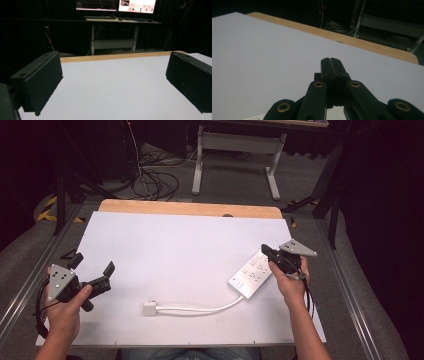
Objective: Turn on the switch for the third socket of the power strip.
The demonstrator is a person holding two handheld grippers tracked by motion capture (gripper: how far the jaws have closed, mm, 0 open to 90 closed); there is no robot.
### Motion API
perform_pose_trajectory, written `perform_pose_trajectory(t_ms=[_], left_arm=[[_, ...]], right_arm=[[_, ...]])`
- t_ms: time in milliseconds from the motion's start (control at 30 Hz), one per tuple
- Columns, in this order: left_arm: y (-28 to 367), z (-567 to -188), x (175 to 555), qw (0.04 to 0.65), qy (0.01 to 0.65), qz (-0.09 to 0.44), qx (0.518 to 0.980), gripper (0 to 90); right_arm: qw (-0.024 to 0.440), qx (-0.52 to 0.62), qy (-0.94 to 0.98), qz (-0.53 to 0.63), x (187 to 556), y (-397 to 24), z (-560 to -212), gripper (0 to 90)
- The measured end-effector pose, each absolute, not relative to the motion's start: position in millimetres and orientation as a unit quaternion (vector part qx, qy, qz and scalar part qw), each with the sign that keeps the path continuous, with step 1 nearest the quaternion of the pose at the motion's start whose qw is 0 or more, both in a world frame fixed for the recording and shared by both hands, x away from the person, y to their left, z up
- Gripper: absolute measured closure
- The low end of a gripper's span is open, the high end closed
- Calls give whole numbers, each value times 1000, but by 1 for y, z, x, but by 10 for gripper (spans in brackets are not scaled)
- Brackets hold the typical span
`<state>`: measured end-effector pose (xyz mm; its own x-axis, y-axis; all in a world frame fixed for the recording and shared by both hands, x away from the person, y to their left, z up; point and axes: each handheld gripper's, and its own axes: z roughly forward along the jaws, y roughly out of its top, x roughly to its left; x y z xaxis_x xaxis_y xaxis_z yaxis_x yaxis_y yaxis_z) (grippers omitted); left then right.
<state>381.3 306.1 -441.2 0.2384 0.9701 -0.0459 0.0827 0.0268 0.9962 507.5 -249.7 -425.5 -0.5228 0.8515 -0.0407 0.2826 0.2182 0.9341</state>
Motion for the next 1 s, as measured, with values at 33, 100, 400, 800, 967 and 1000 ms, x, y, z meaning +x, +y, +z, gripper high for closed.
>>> perform_pose_trajectory(t_ms=[33,100,400,800,967,1000], left_arm=[[306,-441,381,546,464,406,567,13],[306,-441,381,546,463,407,567,13],[306,-441,382,547,463,406,567,13],[307,-441,383,547,464,407,565,13],[307,-441,383,548,465,406,565,13],[307,-441,383,548,465,406,565,13]], right_arm=[[292,391,721,492,505,-251,-424,900],[290,386,717,503,501,-253,-423,900],[294,372,697,538,487,-256,-418,900],[306,346,683,565,467,-258,-418,900],[313,337,675,577,460,-258,-419,900],[313,336,674,578,458,-258,-419,900]])
